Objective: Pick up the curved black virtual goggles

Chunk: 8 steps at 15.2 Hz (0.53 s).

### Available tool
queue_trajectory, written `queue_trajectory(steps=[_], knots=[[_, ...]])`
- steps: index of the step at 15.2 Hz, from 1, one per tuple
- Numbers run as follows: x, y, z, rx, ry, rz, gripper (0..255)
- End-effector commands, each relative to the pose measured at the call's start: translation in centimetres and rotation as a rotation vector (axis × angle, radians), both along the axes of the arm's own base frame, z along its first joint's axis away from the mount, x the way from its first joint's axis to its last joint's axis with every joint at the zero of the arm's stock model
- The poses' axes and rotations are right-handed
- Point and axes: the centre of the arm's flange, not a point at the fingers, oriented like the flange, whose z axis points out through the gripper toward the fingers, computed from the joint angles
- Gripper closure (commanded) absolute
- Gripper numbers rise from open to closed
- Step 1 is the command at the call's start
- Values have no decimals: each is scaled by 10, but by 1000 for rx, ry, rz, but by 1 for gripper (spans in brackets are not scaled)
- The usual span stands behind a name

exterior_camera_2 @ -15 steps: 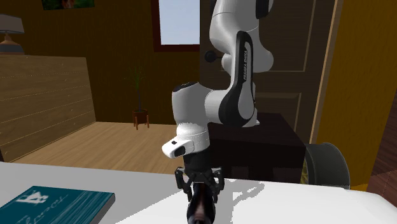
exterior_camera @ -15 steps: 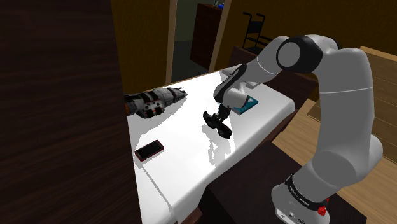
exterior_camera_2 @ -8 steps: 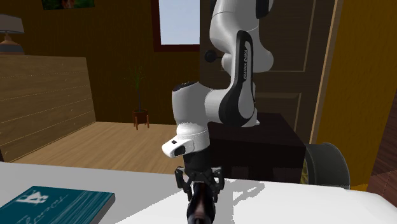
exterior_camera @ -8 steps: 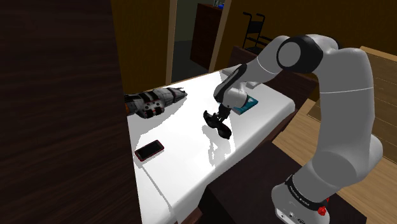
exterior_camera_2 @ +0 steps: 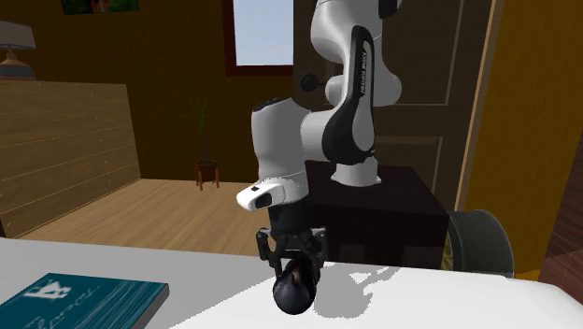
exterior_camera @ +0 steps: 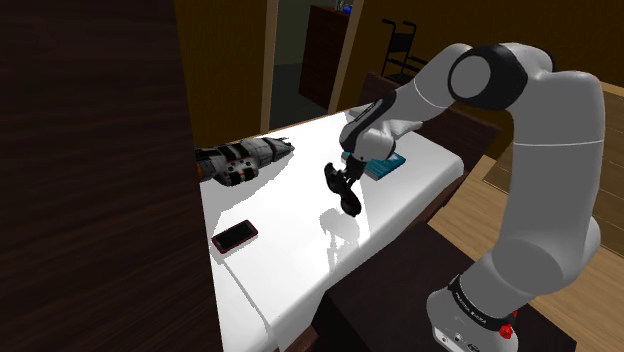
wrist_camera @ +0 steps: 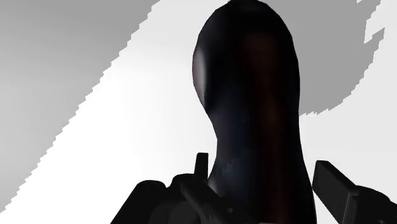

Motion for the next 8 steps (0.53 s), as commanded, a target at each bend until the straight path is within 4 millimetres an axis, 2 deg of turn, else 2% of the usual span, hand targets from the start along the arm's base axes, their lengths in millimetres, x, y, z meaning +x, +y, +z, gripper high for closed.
queue_trajectory(steps=[1, 6, 8], knots=[[-1, 0, 11, 0, -1, 0, 255], [-1, 0, 37, 0, -1, 0, 255], [-1, 0, 38, 0, -1, 0, 255]])
